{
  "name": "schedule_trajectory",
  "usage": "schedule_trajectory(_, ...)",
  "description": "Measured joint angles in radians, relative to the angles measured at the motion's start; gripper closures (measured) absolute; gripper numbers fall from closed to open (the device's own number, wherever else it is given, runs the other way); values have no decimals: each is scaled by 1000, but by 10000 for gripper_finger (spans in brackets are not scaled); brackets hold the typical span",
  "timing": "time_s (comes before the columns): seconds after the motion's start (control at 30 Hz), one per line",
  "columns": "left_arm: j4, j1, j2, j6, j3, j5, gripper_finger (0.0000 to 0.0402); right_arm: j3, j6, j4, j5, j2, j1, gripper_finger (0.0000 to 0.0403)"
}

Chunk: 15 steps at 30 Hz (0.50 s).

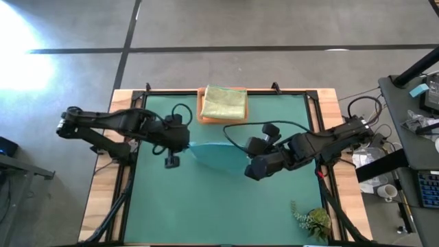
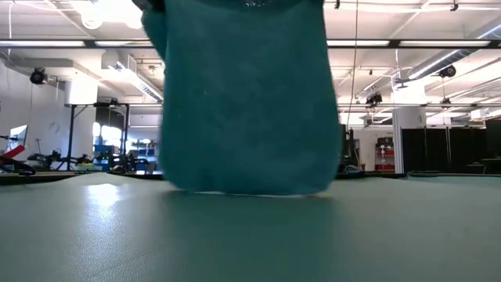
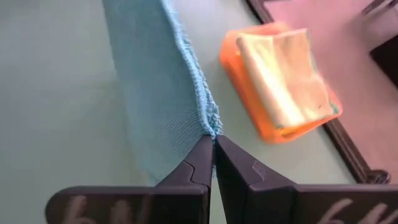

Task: Fold microfiber towels
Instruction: Fold the blue towel

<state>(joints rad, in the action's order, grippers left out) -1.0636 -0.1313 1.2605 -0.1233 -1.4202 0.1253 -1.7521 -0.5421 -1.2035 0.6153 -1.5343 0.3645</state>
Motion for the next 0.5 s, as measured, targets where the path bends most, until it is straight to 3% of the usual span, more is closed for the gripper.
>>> schedule_trajectory(0.27, -198, -8, 68, 0, -159, -56, 401, -51, 30, 41, 172, 7, 12, 394)
schedule_trajectory(0.4, -319, -8, 109, 0, -213, -42, 402, -81, 9, 44, 66, 7, -8, 394)
schedule_trajectory(0.5, -376, -8, 129, 3, -240, 6, 402, -85, -86, 30, 139, 3, -14, 394)
